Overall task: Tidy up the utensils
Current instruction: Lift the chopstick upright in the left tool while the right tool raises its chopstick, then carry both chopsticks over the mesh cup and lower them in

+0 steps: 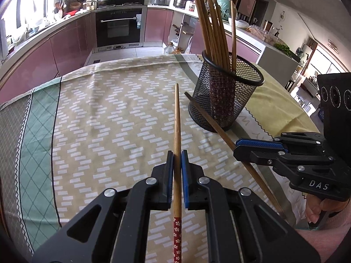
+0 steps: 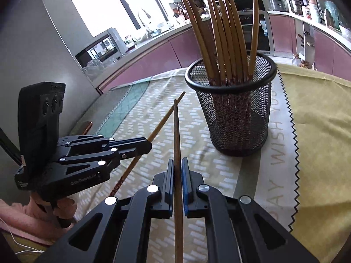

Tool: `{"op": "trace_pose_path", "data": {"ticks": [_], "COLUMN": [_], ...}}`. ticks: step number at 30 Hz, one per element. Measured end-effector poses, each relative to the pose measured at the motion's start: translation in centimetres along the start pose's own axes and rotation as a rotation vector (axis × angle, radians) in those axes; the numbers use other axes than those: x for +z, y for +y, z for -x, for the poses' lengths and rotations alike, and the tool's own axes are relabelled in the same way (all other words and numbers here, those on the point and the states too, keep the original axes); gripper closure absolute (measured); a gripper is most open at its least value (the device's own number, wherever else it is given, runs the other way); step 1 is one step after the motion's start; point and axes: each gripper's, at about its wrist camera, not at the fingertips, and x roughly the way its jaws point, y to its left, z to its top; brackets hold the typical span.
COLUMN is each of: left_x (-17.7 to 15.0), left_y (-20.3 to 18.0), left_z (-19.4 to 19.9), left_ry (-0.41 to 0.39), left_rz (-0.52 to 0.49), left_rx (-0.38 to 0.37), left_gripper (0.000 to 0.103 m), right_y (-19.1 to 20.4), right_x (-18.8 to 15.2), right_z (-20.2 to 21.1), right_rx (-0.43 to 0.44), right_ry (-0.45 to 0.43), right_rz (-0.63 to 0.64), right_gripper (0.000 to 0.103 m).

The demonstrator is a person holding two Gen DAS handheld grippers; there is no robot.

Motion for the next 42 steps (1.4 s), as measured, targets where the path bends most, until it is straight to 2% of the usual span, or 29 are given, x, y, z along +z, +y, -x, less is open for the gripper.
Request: {"op": "trace_pose_path", "data": {"ticks": [28,42], "left_x": [1.2,2.5], "left_y": [-0.2,-0.4], "left_z": [4.3,6.5], "left_ry": [-0.096,-0.158], "left_rz": [0.005,0.008], "left_rx": [-0.041,-0.134], "left_gripper": [0.095,0.095], "right_y": [1.3,0.3], "right_x": [1.1,1.8], "right_z": [3.7,6.6], "right_rx": [0.055,0.055], "right_ry": [-0.127,-0.209], "right_rz": [0.041,0.039], "right_gripper": [0.097,0.097]}}
